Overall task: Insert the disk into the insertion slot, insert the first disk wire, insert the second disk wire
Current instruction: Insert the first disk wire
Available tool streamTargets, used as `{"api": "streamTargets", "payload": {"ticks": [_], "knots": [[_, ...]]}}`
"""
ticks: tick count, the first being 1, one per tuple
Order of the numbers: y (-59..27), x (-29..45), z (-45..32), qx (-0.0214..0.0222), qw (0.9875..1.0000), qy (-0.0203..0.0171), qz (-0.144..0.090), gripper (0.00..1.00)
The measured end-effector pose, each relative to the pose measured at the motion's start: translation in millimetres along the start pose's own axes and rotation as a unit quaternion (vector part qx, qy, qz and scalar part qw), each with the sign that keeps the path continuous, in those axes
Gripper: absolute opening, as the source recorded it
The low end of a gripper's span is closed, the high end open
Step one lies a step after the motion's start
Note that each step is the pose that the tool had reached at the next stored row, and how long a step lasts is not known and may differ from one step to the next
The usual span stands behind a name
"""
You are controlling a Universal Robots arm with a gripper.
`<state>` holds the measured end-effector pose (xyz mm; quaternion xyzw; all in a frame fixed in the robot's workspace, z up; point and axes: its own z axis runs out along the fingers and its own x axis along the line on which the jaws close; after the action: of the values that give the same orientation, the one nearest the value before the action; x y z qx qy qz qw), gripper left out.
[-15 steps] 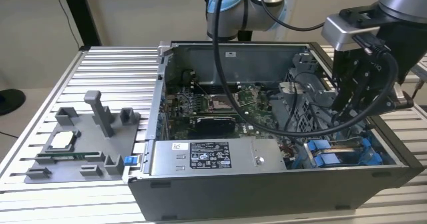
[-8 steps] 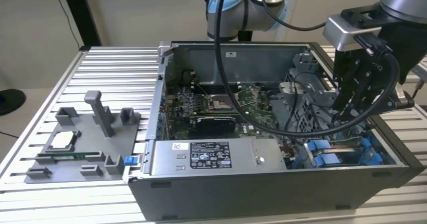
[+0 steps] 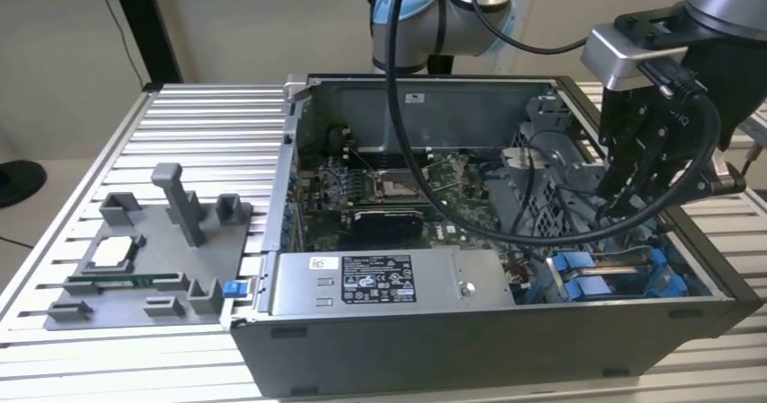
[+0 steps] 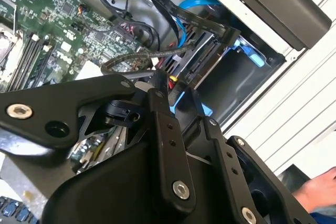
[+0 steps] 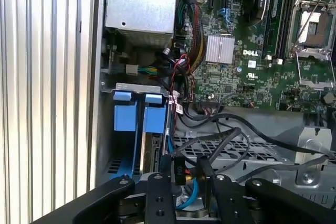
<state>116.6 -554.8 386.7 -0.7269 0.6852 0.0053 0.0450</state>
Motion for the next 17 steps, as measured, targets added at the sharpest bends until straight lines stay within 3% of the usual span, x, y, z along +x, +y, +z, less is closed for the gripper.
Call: {"api": "streamTargets", "payload": {"ticks": [14,15,17], "knots": [[-0.7,3.4,0.6,0.0001,1.0,-0.0021,0.0,1.0],[-0.7,3.4,0.8,0.0001,1.0,-0.0021,0.0,0.0],[-0.6,3.4,0.9,0.0001,1.0,-0.0021,0.0,0.0]]}}
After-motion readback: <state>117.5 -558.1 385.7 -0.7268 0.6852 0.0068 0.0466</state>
